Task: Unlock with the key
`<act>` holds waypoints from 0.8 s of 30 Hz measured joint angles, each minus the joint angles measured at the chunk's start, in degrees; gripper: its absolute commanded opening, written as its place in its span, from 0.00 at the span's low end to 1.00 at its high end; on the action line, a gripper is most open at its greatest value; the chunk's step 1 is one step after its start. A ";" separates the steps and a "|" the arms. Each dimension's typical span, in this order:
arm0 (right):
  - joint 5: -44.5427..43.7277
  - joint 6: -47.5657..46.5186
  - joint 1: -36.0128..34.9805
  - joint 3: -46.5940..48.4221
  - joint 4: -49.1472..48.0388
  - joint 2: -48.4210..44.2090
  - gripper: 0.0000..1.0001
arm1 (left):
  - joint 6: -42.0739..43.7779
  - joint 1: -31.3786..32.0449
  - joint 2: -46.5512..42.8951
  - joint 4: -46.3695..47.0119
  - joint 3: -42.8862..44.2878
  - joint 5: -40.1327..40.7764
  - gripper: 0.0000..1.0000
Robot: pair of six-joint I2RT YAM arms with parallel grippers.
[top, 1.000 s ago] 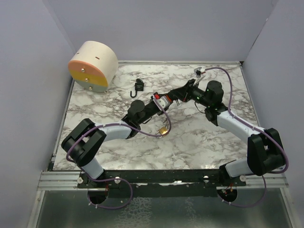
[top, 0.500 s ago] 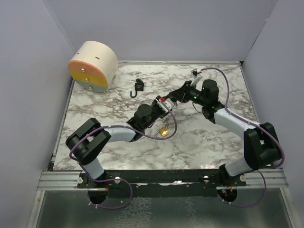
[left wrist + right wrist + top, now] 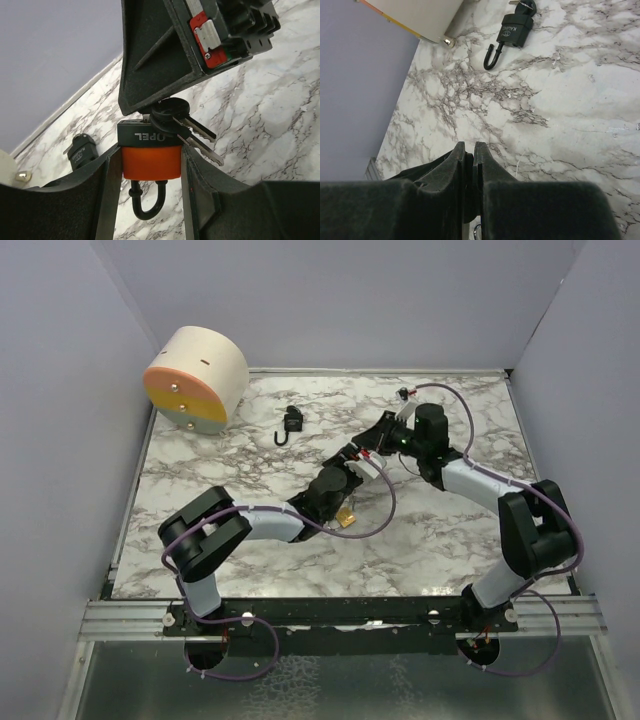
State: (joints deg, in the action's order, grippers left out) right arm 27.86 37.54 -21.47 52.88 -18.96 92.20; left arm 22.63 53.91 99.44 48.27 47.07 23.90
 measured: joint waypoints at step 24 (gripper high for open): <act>-5.25 0.74 0.87 -3.04 -0.79 -9.68 0.62 | -10.47 -0.09 1.40 -7.80 9.86 0.61 0.00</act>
State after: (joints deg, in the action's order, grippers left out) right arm 22.61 38.28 -20.60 49.84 -19.75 82.52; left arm 12.16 53.82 100.84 40.47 56.93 24.51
